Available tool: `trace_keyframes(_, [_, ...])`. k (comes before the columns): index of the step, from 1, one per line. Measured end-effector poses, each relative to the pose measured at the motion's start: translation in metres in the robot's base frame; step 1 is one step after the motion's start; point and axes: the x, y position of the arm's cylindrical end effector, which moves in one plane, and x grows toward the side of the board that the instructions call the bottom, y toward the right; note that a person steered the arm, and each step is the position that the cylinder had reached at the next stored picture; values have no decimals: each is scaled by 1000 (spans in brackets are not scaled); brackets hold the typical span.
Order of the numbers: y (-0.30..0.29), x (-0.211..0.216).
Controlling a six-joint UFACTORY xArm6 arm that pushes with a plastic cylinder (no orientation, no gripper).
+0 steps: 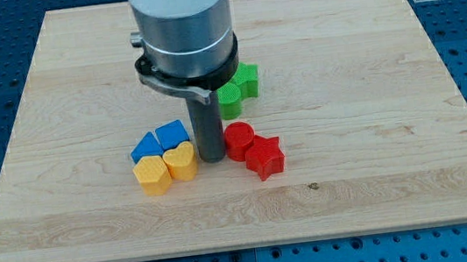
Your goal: Move the green circle slightly upwards
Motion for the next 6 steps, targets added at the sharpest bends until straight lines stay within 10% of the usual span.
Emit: trace_keyframes(6, [34,-57])
